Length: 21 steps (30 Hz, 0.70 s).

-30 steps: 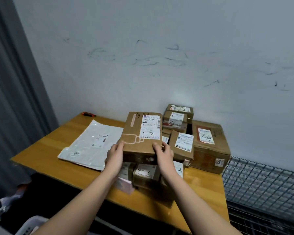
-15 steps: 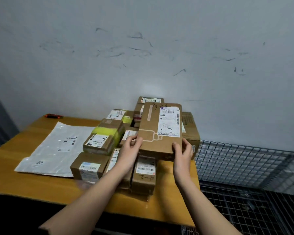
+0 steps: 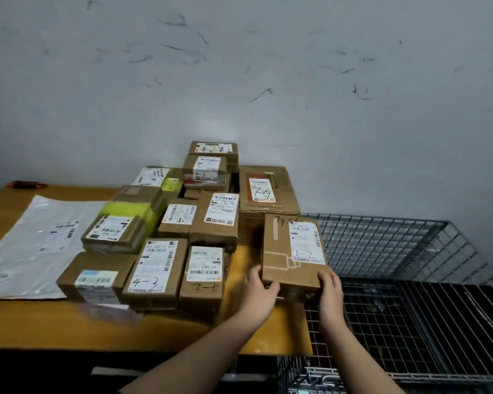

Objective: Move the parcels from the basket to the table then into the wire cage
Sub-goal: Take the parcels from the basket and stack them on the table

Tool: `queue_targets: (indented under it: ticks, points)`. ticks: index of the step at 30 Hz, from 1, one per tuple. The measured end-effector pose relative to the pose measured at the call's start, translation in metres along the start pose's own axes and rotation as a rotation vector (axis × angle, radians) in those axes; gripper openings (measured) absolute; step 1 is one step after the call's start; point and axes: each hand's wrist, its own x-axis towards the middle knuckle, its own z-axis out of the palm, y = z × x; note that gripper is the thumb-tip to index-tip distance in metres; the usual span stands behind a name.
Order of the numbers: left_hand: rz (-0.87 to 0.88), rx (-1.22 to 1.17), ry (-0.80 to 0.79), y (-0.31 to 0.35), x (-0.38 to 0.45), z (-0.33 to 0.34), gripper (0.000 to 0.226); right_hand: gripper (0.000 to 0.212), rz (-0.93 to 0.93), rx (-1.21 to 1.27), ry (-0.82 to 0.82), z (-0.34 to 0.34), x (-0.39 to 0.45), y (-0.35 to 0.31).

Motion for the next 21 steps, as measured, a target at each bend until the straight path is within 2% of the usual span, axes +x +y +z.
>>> queue_targets:
  ticks: [3, 7, 16, 21]
  points:
    - [-0.162, -0.164, -0.054, -0.015, 0.003, 0.008, 0.059, 0.04, 0.063, -0.073, -0.088, -0.002, 0.007, 0.02]
    - [-0.311, -0.197, -0.027, -0.038, 0.017, 0.009, 0.062, 0.041, 0.16, -0.164, -0.202, 0.004, 0.019, 0.041]
    - [-0.341, -0.142, 0.003, -0.071, 0.037, 0.011, 0.069, 0.048, 0.253, -0.287, -0.36, 0.02, 0.029, 0.066]
    - [-0.358, -0.164, 0.042, -0.069, 0.036, 0.013, 0.079, 0.047, 0.247, -0.356, -0.352, 0.03, 0.038, 0.08]
